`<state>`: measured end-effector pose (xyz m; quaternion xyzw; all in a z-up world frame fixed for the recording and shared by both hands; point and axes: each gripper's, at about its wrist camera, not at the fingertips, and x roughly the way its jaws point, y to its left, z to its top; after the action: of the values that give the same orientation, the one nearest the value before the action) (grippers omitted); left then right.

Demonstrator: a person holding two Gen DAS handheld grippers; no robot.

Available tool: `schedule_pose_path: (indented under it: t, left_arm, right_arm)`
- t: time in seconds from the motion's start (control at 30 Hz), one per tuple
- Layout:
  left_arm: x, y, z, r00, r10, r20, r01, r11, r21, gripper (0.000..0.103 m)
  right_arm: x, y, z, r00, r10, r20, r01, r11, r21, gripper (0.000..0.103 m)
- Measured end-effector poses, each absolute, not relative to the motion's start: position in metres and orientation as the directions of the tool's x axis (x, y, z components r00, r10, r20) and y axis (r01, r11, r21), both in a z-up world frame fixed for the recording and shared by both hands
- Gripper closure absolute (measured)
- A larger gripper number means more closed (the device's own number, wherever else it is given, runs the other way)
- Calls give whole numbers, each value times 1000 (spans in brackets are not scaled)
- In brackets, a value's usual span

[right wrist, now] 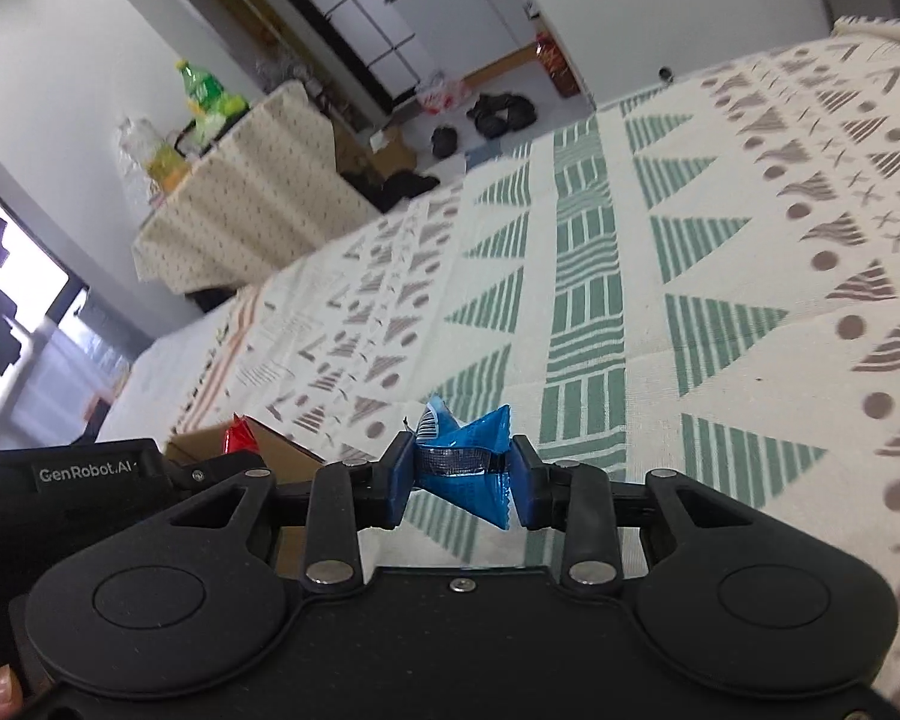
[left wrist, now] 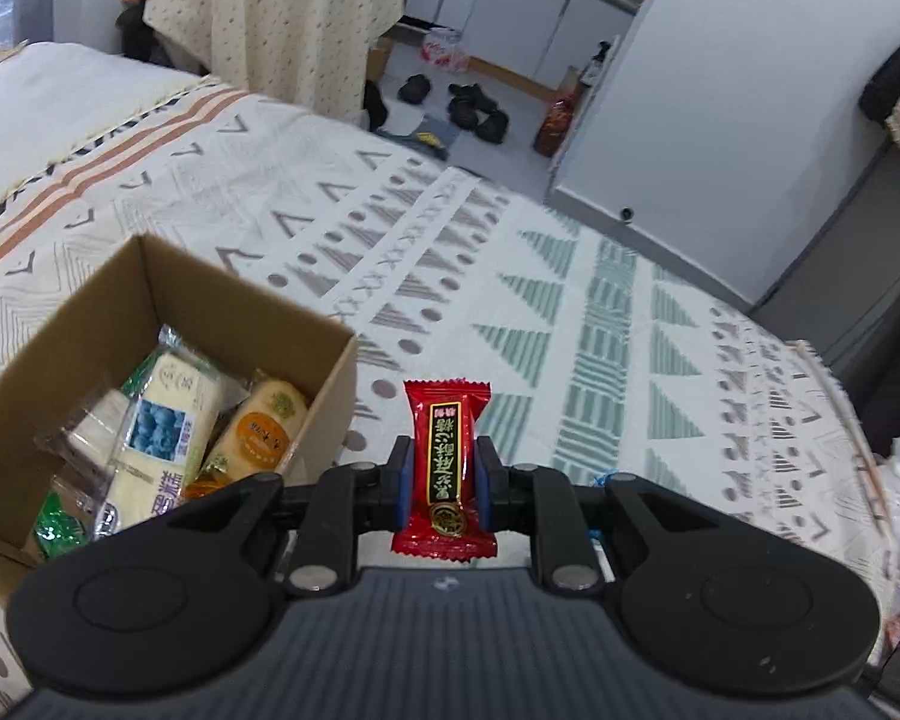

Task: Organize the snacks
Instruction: 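Carry the red candy bar and blue wrapper over the cardboard box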

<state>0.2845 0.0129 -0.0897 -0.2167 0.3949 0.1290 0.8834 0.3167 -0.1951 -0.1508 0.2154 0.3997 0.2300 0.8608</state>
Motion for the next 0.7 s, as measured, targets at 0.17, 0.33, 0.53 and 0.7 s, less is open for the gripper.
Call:
schedule_pose_path:
  t: [0.17, 0.33, 0.53, 0.7]
  left_arm:
    - [265, 17, -72, 648, 28, -761, -388, 872, -298, 84]
    - [243, 32, -52, 666, 30, -746, -390, 866, -313, 84]
    - [220, 50, -33, 678, 45, -734, -394, 865, -311, 84]
    - [203, 66, -25, 681, 43, -731, -393, 864, -315, 84]
  right_arm:
    - [297, -191, -125, 614, 559, -558, -233, 803, 549, 70]
    - [277, -185, -106, 639, 555, -532, -243, 802, 546, 70]
    - [255, -175, -88, 662, 558, -501, -258, 797, 547, 70]
    - [240, -165, -77, 669, 557, -492, -263, 796, 545, 70]
